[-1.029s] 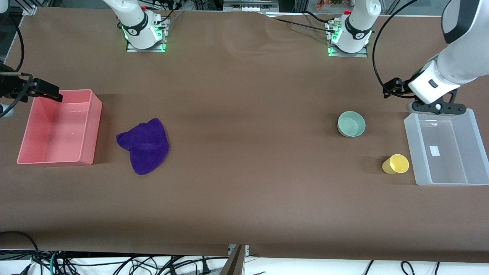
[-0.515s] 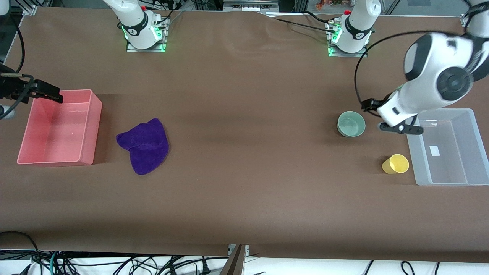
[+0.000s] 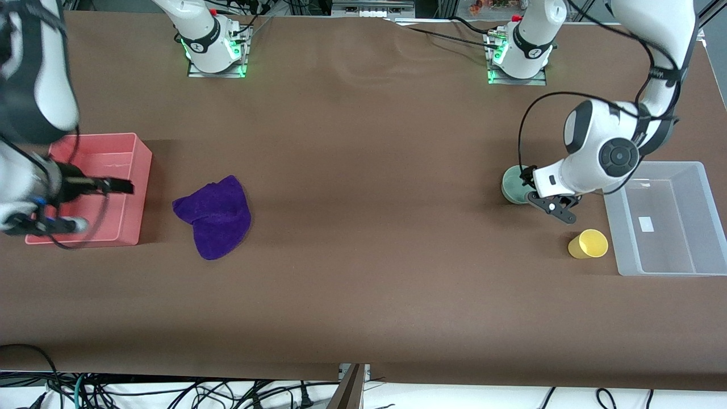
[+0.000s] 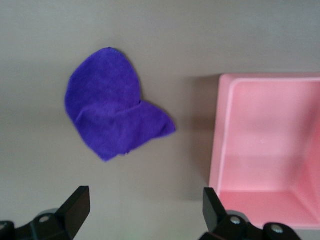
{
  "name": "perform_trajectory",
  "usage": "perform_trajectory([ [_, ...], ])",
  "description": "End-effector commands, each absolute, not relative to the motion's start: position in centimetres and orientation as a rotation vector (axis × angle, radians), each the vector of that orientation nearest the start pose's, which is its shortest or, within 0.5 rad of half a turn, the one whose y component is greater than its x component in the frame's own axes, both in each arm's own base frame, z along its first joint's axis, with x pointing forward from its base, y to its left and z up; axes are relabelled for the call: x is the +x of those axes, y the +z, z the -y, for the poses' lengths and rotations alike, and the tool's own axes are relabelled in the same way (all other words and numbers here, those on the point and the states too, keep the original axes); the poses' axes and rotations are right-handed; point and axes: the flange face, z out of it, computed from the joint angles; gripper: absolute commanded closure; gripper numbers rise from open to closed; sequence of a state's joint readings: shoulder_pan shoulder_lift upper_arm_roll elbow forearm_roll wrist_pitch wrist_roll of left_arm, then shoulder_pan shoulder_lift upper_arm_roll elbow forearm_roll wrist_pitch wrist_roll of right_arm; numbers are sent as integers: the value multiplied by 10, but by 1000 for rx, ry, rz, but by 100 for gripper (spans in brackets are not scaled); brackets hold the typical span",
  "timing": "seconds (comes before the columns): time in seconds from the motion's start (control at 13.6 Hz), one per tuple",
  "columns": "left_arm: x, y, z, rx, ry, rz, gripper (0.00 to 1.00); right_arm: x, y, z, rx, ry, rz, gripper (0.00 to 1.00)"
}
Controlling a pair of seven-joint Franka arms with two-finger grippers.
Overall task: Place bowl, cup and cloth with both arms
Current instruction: 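Grasp the green bowl with the left gripper while the right gripper reaches the cloth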
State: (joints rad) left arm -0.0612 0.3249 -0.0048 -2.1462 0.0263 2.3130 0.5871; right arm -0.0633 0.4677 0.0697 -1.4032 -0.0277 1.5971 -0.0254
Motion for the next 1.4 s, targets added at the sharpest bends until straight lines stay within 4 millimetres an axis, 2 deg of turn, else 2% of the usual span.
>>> perform_trajectory([
  [0.0, 556, 209, 32, -2910, 230, -1273, 22, 665, 360, -18, -3078, 377, 102, 0],
  [0.07, 555, 205, 27, -2897, 240, -1316, 54, 662, 338, -31, -3075, 339, 128, 0],
  [0.22, 553, 198, 26, -2882, 256, -1366, 99, 654, 304, -39, -3079, 253, 140, 0],
  [0.37, 555, 198, 26, -2876, 252, -1376, 100, 639, 269, -52, -3076, 212, 169, 0],
  [0.51, 557, 199, 26, -2868, 246, -1395, 100, 625, 249, -72, -3071, 207, 221, 0],
  [0.66, 557, 201, 26, -2868, 248, -1397, 100, 615, 238, -78, -3076, 235, 253, 0],
  [0.81, 558, 215, 27, -2867, 236, -1398, 100, 608, 228, -79, -3086, 235, 277, 0],
  [0.88, 556, 229, 27, -2895, 260, -1383, 100, 604, 221, -79, -3109, 202, 325, 0],
  [1.03, 570, 285, 29, -2924, 311, -1378, 100, 595, 207, -80, -3124, 145, 374, 0],
  [1.1, 585, 319, 22, -2925, 367, -1390, 100, 591, 201, -80, -3122, 130, 376, 0],
  [1.25, 609, 371, -25, -2937, 420, -1424, 100, 586, 193, -81, -3118, 108, 378, 0],
  [1.32, 617, 387, -58, -2917, 421, -1454, 100, 583, 188, -81, -3116, 94, 379, 0],
])
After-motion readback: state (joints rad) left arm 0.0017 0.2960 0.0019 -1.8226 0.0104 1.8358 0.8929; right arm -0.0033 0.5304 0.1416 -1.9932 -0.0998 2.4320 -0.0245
